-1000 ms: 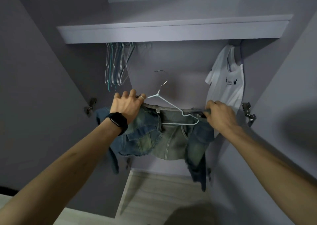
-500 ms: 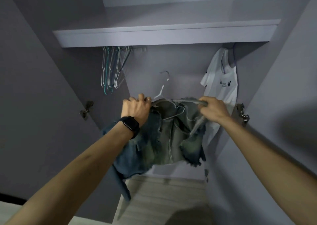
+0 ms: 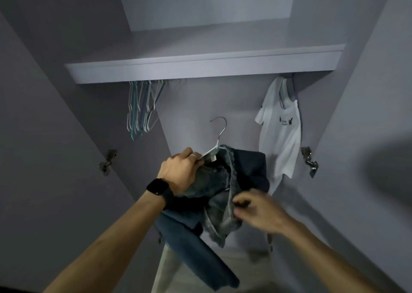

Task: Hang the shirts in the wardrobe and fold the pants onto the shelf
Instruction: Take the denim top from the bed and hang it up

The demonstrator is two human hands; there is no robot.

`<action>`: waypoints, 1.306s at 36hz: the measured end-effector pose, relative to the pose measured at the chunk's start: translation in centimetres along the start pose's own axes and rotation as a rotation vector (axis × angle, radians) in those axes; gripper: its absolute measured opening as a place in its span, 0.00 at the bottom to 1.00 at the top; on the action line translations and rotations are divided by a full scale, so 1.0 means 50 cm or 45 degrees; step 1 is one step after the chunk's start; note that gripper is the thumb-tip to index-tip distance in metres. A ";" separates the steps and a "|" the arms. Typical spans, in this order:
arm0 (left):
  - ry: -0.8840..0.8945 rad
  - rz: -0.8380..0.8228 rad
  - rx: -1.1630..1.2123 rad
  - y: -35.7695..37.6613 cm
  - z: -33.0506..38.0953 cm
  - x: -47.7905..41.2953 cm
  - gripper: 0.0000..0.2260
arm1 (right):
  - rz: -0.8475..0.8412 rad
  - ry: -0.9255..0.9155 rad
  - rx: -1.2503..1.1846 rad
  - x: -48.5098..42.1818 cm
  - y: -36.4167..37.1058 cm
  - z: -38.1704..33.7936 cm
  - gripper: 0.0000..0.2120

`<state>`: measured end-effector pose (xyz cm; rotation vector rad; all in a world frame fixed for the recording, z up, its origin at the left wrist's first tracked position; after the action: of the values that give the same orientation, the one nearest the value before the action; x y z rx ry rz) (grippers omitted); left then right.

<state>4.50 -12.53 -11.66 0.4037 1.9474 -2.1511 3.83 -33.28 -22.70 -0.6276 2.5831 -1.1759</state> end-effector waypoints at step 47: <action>-0.154 -0.071 0.529 -0.022 0.013 0.017 0.07 | 0.524 -0.227 0.263 -0.138 -0.095 -0.148 0.07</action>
<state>3.28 -13.02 -10.86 0.2776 1.4595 -2.5512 8.46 -27.91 -14.06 -0.1373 2.2567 -1.1628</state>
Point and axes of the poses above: each hand's wrist, its own x-axis away from the middle knuckle, its own y-axis out of the palm, z = x × y, the point moved 10 cm from there along -x, towards the middle knuckle, and after that the axes turned 8 degrees about z, right-handed, at the moved point
